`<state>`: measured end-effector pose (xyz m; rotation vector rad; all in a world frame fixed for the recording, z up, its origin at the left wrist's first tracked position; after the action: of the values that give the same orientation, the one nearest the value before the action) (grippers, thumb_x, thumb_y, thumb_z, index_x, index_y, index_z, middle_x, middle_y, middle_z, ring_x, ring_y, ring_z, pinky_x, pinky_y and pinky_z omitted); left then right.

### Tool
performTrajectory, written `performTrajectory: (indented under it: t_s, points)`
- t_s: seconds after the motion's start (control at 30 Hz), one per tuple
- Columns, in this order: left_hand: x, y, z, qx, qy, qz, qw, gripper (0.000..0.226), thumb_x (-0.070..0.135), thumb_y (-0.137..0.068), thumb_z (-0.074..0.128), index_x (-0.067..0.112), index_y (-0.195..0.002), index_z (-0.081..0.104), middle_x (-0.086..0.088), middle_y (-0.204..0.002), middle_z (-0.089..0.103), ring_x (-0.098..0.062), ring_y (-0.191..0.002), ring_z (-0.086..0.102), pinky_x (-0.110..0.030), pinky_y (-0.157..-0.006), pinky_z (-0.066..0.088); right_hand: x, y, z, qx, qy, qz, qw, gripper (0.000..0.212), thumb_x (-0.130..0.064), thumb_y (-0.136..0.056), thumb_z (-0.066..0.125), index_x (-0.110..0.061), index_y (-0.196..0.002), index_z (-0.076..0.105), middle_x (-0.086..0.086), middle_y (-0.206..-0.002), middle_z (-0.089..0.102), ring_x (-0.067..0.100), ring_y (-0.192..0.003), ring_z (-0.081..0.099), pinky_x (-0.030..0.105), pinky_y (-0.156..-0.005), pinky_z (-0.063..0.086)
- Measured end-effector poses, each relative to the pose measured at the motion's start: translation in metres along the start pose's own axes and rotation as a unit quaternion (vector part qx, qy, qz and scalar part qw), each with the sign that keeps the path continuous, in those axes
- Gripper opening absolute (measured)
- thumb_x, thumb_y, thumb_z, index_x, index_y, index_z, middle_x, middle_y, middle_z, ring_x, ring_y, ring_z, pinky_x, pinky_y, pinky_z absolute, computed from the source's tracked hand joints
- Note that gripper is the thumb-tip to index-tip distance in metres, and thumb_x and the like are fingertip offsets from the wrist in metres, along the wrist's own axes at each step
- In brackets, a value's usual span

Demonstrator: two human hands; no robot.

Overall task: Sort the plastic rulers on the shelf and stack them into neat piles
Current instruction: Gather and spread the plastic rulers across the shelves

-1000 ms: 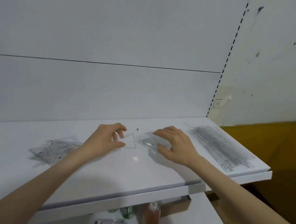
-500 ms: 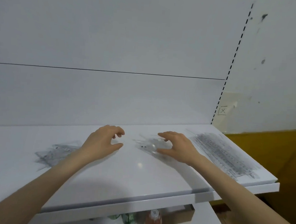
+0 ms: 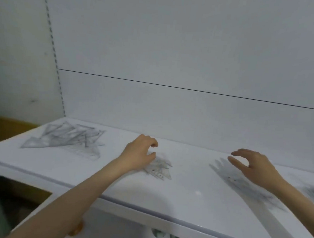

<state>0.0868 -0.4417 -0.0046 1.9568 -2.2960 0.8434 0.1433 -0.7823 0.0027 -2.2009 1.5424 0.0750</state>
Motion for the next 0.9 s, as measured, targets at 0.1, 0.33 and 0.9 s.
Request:
performTrajectory:
  t_s: [0.1, 0.33, 0.9]
  points:
    - [-0.051, 0.024, -0.032, 0.021, -0.029, -0.023, 0.999, 0.029, 0.025, -0.09, 0.054, 0.02, -0.118, 0.056, 0.008, -0.115, 0.056, -0.009, -0.114, 0.043, -0.032, -0.089, 0.043, -0.069, -0.033, 0.023, -0.008, -0.022, -0.067, 0.997, 0.042, -0.048, -0.09, 0.049, -0.019, -0.115, 0.067, -0.005, -0.123, 0.064, 0.022, -0.097, 0.06, 0.037, -0.091, 0.045]
    - [-0.209, 0.112, -0.117, 0.068, -0.06, -0.151, 0.984, 0.022, 0.023, -0.087, 0.061, 0.02, -0.108, 0.064, 0.004, -0.114, 0.06, -0.014, -0.113, 0.047, -0.032, -0.096, 0.041, -0.263, -0.094, 0.114, -0.092, -0.071, -0.218, 0.969, 0.035, -0.039, -0.089, 0.062, -0.022, -0.12, 0.063, -0.006, -0.128, 0.059, 0.02, -0.119, 0.053, 0.031, -0.098, 0.041]
    - [-0.394, 0.139, -0.16, -0.047, -0.031, -0.203, 0.978, 0.077, 0.051, -0.084, 0.062, 0.022, -0.146, 0.028, 0.005, -0.153, 0.028, -0.012, -0.139, 0.027, -0.027, -0.112, 0.021, -0.496, -0.155, 0.265, -0.196, -0.009, -0.374, 0.906, 0.046, -0.059, -0.08, 0.062, -0.014, -0.093, 0.066, 0.003, -0.085, 0.069, 0.021, -0.082, 0.061, 0.036, -0.075, 0.05]
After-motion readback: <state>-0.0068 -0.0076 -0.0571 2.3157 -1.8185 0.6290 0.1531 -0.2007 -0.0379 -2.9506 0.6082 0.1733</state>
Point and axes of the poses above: each hand's wrist, its own y-axis away from the middle knuckle, its own z-axis out of the palm, x = y × z, the point moved 2 cm from there along -y, towards the middle knuckle
